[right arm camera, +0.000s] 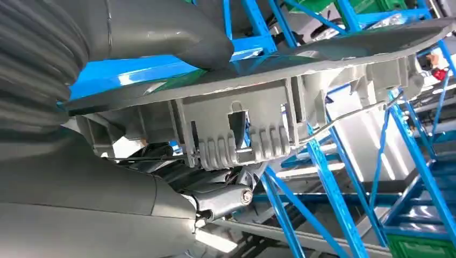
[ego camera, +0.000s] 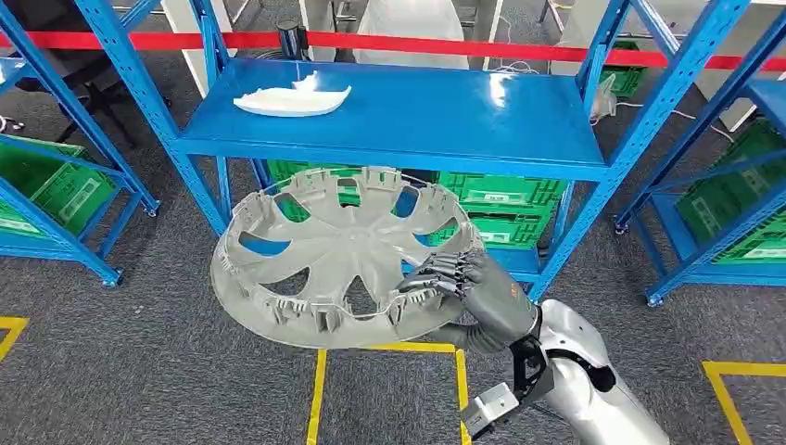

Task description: Take the parts from the cabinet and place them on the table.

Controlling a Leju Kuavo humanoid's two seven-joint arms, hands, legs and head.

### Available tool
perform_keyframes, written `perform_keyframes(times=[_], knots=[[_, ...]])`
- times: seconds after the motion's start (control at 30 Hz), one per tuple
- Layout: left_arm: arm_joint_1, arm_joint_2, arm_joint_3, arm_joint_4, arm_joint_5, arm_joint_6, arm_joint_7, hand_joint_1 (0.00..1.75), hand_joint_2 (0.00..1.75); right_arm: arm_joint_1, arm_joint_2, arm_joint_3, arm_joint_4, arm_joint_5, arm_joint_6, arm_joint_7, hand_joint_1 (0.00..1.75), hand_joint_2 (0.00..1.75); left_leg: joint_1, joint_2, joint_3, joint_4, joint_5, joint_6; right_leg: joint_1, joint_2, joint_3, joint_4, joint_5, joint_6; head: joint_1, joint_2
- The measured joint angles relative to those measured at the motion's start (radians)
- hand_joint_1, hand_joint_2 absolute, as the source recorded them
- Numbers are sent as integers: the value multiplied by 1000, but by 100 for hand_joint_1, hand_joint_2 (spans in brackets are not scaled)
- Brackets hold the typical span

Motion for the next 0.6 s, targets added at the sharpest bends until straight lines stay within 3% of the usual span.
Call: perform_keyframes(times=[0.03,0.1,0.13,0.17,0.2,0.27,0.3,0.33,0.37,0.43,0.47,0.5,0.53,0.6], knots=[[0,0,0,0,0,-1,0,0,0,1,0,0,0,0,0,0,175,175,5,2,4,-5,9,-7,3,0,-10,9,12,7,0,0],[-1,0,0,0,0,-1,0,0,0,-1,0,0,0,-1,0,0,175,175,11,1,3,-13,28,-19,9,1,-17,3,21,-4,5,0],[1,1,0,2,0,-1,0,0,0,-1,0,0,1,0,0,0,175,175,5,1,-2,-16,36,-27,-1,0,-26,-9,40,-12,5,0],[1,2,0,2,0,-1,0,0,0,-4,0,0,2,-1,1,0,175,175,9,-1,-11,-3,10,-30,-4,-5,-38,-13,54,-17,6,0],[2,2,0,2,0,-1,0,0,0,-5,0,0,3,-1,1,0,175,175,10,-1,-25,37,-51,-35,-6,-4,-52,-13,66,-25,1,0],[1,5,0,2,0,-1,0,0,0,-3,0,0,4,0,1,0,175,175,16,0,-63,179,-166,-46,-7,-5,-82,-13,91,-24,-1,0],[1,5,0,2,0,-1,0,0,0,-2,0,0,5,0,1,0,175,175,17,0,-75,252,-195,-51,-7,-6,-98,-11,103,-23,-1,0],[1,5,0,2,0,-1,0,0,0,-2,0,0,6,0,1,0,175,175,18,0,-73,292,-190,-53,-8,-7,-109,-10,114,-20,-1,0],[1,6,0,2,0,-1,1,0,0,-1,0,0,7,0,1,0,175,175,21,0,-50,289,-161,-56,-9,-8,-125,-7,125,-18,-1,0],[1,7,0,1,0,-1,1,0,0,-1,0,0,7,0,1,0,175,175,23,0,53,167,-98,-57,-12,-9,-155,0,140,-10,-1,0],[-1,7,0,1,-1,-1,0,0,0,-1,0,0,7,2,1,0,175,175,26,1,121,76,-96,-57,-12,-9,-165,7,147,-4,-2,0],[-3,7,0,0,-5,-1,0,0,0,0,0,0,7,6,-1,0,175,175,24,0,185,-12,-145,-54,-9,-8,-174,12,152,3,-3,0],[-3,7,0,0,-7,-1,0,0,0,0,0,0,7,18,-3,0,175,175,18,-3,184,-23,-147,-37,-8,-9,-173,14,158,9,0,0],[-1,7,0,0,-6,-1,2,0,0,-2,0,1,8,42,-10,1,175,175,15,-2,170,-26,-146,-20,-13,-13,-172,10,171,24,0,0]])
